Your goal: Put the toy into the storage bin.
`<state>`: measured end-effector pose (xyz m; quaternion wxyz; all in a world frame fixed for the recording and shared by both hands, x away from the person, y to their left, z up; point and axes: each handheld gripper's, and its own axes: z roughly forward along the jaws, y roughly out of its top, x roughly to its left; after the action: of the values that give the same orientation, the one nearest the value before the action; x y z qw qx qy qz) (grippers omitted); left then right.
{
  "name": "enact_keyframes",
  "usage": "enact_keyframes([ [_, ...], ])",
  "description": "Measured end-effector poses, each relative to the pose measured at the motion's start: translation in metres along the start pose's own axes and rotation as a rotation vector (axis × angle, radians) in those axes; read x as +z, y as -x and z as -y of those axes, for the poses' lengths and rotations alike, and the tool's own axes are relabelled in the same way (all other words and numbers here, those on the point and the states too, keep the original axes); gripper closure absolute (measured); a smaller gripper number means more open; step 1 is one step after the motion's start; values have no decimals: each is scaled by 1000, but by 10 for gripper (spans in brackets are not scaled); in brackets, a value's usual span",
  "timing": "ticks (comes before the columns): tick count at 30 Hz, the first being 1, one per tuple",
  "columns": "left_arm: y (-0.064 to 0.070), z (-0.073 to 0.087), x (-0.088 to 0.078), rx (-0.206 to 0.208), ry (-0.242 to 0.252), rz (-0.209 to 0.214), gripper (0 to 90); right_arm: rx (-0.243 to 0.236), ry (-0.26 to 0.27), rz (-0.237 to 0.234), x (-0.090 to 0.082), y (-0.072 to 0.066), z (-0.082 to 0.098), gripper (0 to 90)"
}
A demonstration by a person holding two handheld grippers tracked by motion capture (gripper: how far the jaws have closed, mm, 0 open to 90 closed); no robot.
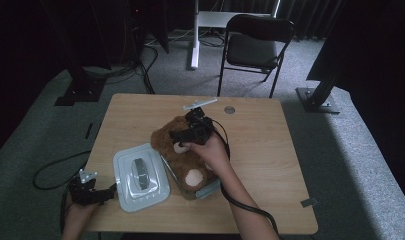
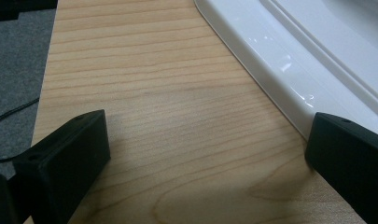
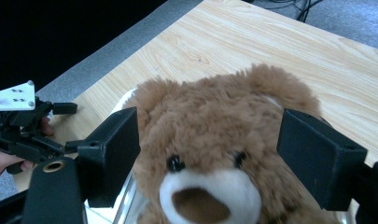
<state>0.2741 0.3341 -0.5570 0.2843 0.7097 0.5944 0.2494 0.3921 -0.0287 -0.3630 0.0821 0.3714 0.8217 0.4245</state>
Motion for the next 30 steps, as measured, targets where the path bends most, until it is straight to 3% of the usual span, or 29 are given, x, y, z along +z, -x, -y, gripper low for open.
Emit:
enact_keyframes([
  [5, 0, 0, 0, -4, 1, 0, 5, -15, -64, 15, 22, 2, 6, 232],
  [9, 0, 0, 0, -4, 1, 0, 5, -24, -68, 45, 28, 3, 12, 278],
  [18, 0, 0, 0, 1, -3, 1, 5, 4, -90, 50, 40, 7, 22, 277],
  [25, 0, 0, 0, 1, -2, 0, 5, 35, -117, 31, 49, 14, 28, 290],
  [30, 0, 0, 0, 1, -3, 1, 5, 89, -162, -13, 60, 24, 30, 291],
])
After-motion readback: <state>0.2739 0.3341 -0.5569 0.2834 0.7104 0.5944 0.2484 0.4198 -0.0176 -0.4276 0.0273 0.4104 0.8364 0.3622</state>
